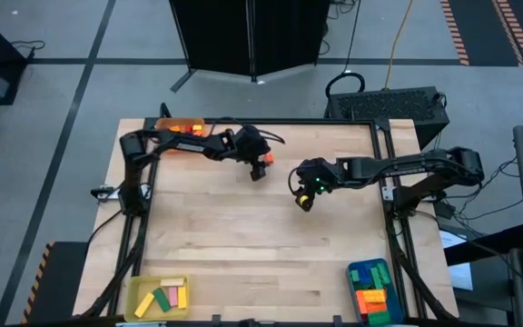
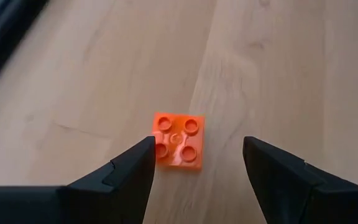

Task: Sort blocks by size
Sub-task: Put the orange 4 stud game piece into the orange bin

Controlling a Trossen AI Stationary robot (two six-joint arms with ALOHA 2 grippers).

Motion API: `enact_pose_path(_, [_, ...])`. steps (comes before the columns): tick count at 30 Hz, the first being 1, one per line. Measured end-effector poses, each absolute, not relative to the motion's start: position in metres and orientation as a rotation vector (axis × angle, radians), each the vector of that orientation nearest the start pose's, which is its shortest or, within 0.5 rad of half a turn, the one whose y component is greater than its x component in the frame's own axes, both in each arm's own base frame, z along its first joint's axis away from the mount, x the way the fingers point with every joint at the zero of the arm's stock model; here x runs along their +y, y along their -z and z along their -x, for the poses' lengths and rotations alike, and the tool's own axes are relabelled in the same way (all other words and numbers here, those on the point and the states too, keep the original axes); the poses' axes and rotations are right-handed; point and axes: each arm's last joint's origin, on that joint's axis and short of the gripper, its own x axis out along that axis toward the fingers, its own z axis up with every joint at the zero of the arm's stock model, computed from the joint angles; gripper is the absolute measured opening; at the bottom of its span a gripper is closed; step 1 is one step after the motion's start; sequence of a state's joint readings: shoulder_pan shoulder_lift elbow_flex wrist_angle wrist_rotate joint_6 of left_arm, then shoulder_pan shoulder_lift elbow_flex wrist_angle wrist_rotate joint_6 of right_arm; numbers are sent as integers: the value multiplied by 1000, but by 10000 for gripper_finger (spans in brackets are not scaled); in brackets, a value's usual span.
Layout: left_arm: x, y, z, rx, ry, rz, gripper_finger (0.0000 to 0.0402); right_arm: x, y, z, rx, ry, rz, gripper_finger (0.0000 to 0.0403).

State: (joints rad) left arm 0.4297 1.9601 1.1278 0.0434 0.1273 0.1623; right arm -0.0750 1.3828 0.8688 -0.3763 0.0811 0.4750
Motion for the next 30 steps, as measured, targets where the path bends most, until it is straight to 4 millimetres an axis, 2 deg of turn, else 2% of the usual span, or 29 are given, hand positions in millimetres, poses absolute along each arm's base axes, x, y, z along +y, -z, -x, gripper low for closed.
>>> enact_pose_path(3, [165,-131,-368,790,-223,68,241,-23,-220,-273,842,348,-426,212])
enact_pose_path(14, [166,-130,-370,802,-248,57,241,-20,-220,-273,845,337,-415,212])
enact_pose_path(30, [162,-146,-382,848,-288,71,241,-15,-219,-274,848,325,-418,212])
